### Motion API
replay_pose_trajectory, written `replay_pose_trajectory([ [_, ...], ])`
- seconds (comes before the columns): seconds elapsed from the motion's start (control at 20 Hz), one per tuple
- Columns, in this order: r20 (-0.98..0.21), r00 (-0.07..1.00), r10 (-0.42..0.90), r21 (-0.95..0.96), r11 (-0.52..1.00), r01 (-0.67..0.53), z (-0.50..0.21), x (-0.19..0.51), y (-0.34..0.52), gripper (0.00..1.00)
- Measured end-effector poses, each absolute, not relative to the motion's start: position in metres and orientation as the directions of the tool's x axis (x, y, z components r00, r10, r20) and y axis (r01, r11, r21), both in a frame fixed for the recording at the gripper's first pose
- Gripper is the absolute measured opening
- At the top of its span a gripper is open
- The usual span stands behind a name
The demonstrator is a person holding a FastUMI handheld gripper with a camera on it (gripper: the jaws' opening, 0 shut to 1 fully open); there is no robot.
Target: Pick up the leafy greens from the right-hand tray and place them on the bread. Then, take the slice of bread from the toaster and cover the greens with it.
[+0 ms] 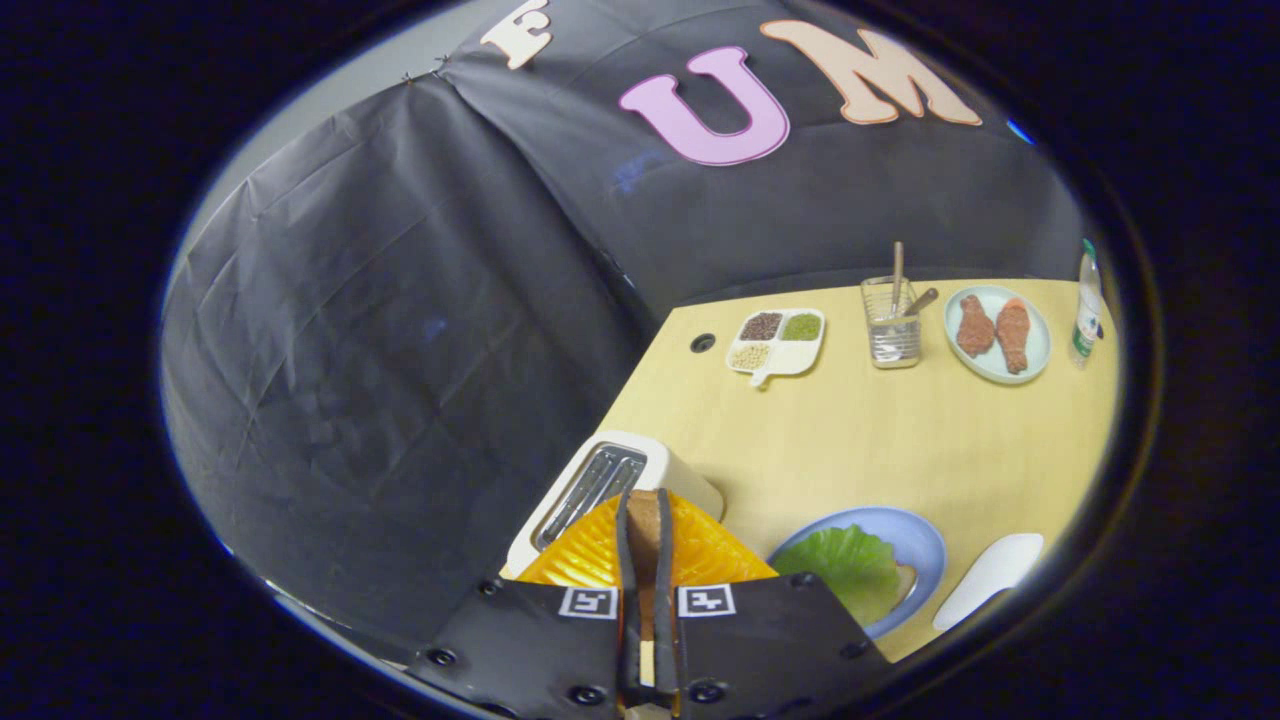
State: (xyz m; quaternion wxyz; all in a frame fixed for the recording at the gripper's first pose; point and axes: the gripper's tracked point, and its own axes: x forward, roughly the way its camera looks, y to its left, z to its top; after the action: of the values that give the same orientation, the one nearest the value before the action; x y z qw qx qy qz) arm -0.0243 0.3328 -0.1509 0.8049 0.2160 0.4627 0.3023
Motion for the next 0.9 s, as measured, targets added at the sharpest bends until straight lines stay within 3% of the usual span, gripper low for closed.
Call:
replay_pose_trajectory([
  [0.55,-0.675,0.406,0.617,0.615,0.773,-0.153,-0.233,-0.034,0.264,0.08],
  [0.9,-0.697,0.392,0.600,0.602,0.787,-0.134,-0.271,-0.043,0.246,0.08],
])
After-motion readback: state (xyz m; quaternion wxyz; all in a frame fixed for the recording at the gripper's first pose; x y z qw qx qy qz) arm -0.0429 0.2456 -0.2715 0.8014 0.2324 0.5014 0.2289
